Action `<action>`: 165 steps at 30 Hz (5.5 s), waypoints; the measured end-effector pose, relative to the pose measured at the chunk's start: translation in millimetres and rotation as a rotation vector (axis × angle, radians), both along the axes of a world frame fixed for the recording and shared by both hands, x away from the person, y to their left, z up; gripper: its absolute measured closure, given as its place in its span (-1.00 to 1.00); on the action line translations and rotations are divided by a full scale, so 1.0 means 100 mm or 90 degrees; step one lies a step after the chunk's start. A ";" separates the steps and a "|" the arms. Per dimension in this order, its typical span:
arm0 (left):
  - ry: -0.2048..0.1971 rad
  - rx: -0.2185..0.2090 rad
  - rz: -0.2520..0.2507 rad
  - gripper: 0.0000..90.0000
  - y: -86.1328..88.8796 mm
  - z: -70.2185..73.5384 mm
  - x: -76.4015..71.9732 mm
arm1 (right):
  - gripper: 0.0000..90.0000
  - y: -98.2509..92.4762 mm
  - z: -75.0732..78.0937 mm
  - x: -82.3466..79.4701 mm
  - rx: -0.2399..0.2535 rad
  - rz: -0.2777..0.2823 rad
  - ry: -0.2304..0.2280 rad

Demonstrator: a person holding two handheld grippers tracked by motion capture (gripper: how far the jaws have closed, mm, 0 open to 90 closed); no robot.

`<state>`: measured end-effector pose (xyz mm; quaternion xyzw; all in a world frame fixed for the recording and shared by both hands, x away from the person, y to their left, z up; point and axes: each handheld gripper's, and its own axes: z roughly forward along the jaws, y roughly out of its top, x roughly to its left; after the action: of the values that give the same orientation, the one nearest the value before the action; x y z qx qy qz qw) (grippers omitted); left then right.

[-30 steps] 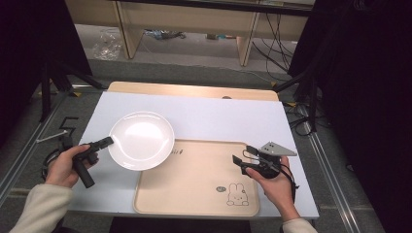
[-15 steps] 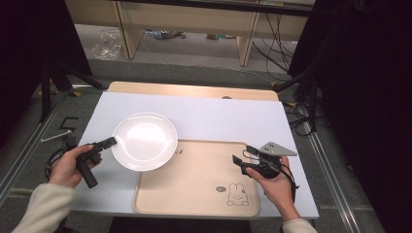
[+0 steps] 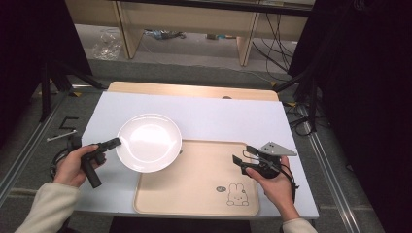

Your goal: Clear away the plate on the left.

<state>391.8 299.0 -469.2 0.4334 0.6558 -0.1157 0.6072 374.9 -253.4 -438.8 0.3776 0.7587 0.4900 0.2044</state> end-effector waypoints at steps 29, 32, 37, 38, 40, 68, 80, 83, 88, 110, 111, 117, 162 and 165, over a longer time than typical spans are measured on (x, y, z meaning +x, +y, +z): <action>-0.004 -0.009 -0.022 0.92 -0.17 -0.01 0.06 | -0.32 0.03 -0.01 -0.02 0.022 -0.014 0.009; 0.005 -0.001 -0.025 0.92 -0.19 0.00 0.06 | -0.32 0.02 -0.01 -0.01 0.023 -0.010 0.009; 0.002 -0.003 -0.028 0.92 -0.21 0.00 0.07 | -0.32 0.02 -0.01 -0.01 0.023 -0.010 0.010; 0.002 -0.002 -0.030 0.92 -0.22 0.00 0.07 | -0.32 0.02 -0.01 -0.01 0.023 -0.010 0.010; 0.003 -0.003 -0.033 0.92 -0.23 -0.01 0.07 | -0.32 0.03 -0.01 -0.02 0.022 -0.013 0.011; 0.007 -0.001 -0.052 0.92 -0.39 -0.04 0.10 | -0.32 0.02 -0.01 -0.02 0.020 -0.011 0.016; 0.016 0.007 -0.065 0.92 -0.45 -0.04 0.11 | -0.32 0.02 -0.01 -0.02 0.023 -0.013 0.012; 0.011 0.000 -0.062 0.92 -0.48 -0.05 0.12 | -0.32 0.01 0.00 -0.02 0.011 -0.011 0.022; 0.017 0.010 -0.075 0.92 -0.52 -0.05 0.12 | -0.32 0.02 -0.01 -0.02 0.023 -0.013 0.012; 0.022 0.009 -0.093 0.92 -0.65 -0.06 0.14 | -0.32 0.02 -0.01 -0.02 0.025 -0.014 0.017; 0.022 0.010 -0.094 0.92 -0.65 -0.06 0.14 | -0.32 0.02 -0.01 -0.02 0.025 -0.014 0.016; 0.023 0.010 -0.099 0.92 -0.69 -0.07 0.14 | -0.32 0.02 -0.01 -0.02 0.024 -0.014 0.016; 0.033 0.021 -0.129 0.92 -0.88 -0.12 0.17 | -0.32 0.02 0.00 -0.03 0.015 -0.010 0.029; 0.034 0.020 -0.131 0.92 -0.89 -0.13 0.17 | -0.32 0.02 0.00 -0.03 0.015 -0.010 0.029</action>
<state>408.9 209.6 -482.0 0.5049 0.6253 -0.1785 0.5676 372.1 -251.6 -438.7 0.3969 0.7542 0.4886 0.1868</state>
